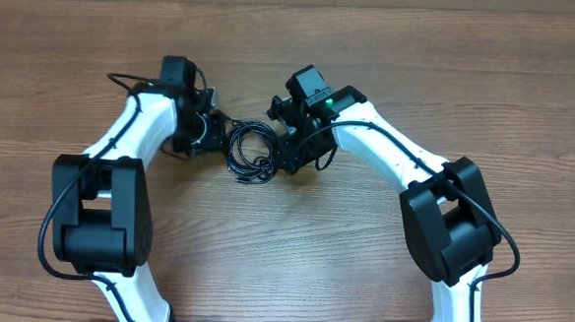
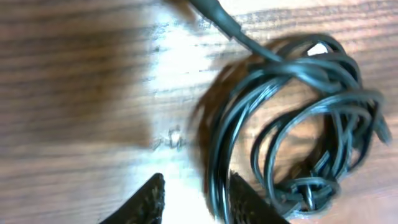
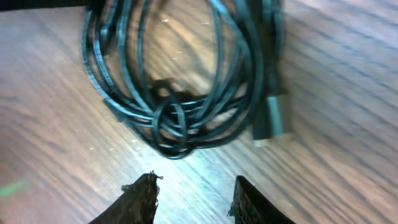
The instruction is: Untangle cables
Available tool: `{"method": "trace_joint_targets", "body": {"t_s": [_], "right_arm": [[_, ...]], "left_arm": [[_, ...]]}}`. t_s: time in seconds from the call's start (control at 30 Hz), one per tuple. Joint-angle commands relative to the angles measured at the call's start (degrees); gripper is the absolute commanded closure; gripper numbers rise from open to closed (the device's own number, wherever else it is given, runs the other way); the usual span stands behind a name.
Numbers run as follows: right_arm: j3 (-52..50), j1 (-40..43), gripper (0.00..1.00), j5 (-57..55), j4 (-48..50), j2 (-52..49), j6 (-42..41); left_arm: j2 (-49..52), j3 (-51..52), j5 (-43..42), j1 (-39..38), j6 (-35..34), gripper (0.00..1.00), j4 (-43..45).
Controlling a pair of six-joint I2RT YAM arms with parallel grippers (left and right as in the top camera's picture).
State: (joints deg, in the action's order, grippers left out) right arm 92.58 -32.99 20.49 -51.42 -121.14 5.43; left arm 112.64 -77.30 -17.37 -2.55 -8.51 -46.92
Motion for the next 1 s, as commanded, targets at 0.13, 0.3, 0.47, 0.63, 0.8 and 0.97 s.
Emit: {"method": "trace_joint_targets", "body": {"t_s": [0.13,0.3,0.47,0.63,0.8,0.97], "right_arm": [[1.25,0.22,0.61,13.44,0.94,-1.11,0.57],[1.18,0.42,0.61,13.68,2.69,-3.32,0.61],[1.16,1.55,0.6,13.7,6.8,-4.81,0.42],[1.14,2.45,0.6,13.75,8.63,-6.23,0.42],[1.09,2.43,0.6,13.73,8.13,-7.15,0.15],[0.39,2.43,0.61,13.73,7.41,-7.15,-2.45]], "left_arm": [[0.63,-2.82,-6.86,-0.9,-2.32,0.59,-9.2],[1.42,1.22,-6.84,-2.23,-6.25,0.61,-4.9],[3.32,3.04,-6.58,-2.73,-8.46,0.66,-0.61],[7.26,3.08,-6.19,-3.13,-8.2,0.74,1.53],[11.23,3.08,-6.27,-3.13,-7.52,0.81,1.97],[12.0,3.08,-6.51,-2.73,-7.54,0.81,1.92]]}}
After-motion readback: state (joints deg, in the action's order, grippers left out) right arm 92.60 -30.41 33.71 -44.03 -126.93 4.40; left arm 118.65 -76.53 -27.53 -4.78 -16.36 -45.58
